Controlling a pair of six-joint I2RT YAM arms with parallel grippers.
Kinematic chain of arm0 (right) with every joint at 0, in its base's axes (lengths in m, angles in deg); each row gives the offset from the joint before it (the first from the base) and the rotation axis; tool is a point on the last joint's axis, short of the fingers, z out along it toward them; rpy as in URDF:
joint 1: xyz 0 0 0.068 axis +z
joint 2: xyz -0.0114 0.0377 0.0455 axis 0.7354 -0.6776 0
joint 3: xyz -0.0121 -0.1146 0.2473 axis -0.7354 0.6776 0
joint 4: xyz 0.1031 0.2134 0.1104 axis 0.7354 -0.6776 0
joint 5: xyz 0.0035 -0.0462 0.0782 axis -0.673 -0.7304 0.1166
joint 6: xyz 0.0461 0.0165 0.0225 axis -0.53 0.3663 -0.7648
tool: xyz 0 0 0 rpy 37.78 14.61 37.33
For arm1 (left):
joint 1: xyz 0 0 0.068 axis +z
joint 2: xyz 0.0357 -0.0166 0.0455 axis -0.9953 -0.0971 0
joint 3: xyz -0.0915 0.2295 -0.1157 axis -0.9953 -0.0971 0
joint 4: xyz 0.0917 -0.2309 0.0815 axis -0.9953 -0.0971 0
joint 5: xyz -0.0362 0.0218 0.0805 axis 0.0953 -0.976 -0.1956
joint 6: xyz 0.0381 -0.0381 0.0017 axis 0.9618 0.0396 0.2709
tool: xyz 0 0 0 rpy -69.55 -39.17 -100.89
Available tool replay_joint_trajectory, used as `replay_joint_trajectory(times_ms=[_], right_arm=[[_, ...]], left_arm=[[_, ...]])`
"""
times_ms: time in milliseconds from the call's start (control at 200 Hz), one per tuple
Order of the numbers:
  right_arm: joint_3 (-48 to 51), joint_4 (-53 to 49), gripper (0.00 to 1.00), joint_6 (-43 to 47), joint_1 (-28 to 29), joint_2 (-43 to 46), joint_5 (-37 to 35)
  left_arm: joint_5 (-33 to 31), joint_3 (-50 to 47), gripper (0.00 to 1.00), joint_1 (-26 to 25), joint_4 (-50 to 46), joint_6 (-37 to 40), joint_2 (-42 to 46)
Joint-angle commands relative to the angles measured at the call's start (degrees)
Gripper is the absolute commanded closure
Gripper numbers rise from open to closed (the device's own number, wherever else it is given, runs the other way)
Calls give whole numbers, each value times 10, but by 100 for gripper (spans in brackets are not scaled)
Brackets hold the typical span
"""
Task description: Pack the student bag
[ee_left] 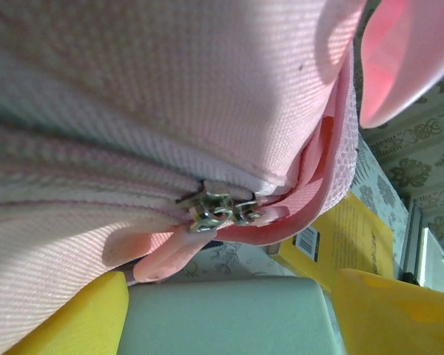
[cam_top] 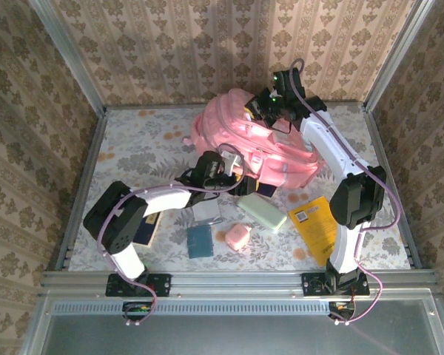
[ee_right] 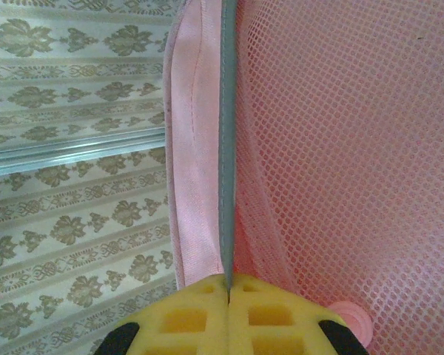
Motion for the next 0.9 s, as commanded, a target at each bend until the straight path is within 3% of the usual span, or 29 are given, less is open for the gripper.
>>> replay_joint_trajectory(times_ms=[0,185,380,550,895], right_arm=[[-22,62,100,-31,6,55,61],[-13,83,100,-48,6,61,79],[2,100,100,-55,11,63,91],[8,97,100,-50,8,58,90],[-7,92,100,-52,2,33,87]], left_arm=[[-4,27,27,10,24,14,-13],[-14,34,29,15,25,30,-14],[-25,58,42,14,4,55,-13],[-37,54,45,14,8,61,2],[30,22,45,17,84,8,4]])
